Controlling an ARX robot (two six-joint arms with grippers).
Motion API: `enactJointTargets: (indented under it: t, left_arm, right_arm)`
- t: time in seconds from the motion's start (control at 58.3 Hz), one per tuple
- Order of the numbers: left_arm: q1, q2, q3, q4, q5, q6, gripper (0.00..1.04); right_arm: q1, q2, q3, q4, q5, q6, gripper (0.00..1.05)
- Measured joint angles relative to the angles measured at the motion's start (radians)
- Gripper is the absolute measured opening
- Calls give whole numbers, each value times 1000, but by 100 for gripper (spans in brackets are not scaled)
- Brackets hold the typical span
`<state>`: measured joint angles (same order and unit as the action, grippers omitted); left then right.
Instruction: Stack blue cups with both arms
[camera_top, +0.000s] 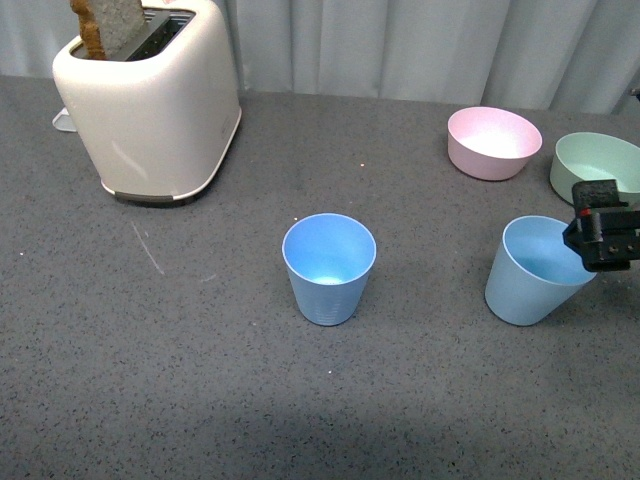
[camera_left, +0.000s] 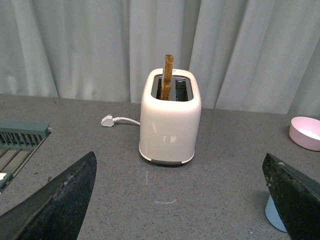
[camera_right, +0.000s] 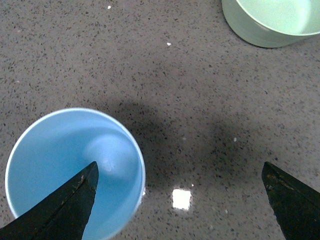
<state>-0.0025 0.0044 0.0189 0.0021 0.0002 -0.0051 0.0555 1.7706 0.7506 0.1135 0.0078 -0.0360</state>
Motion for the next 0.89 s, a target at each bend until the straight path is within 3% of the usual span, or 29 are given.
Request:
enactJointTargets:
  t: [0.103,0.36,0.549,0.669,0.892]
  left_arm:
    - [0,0,0,0,0,0,98]
    - [0,0,0,0,0,0,98]
    - [0,0,0,0,0,0,98]
    - [0,0,0,0,0,0,98]
    - [0,0,0,0,0,0,98]
  right_arm:
    - [10,55,53,-32,3,20,89]
    - [19,139,138,-140,22,59,54]
    - [27,155,157,-177,18,67,25]
    - [34,153,172,-189,-2,76,1]
    - [43,109,185,-249,-113,148,1]
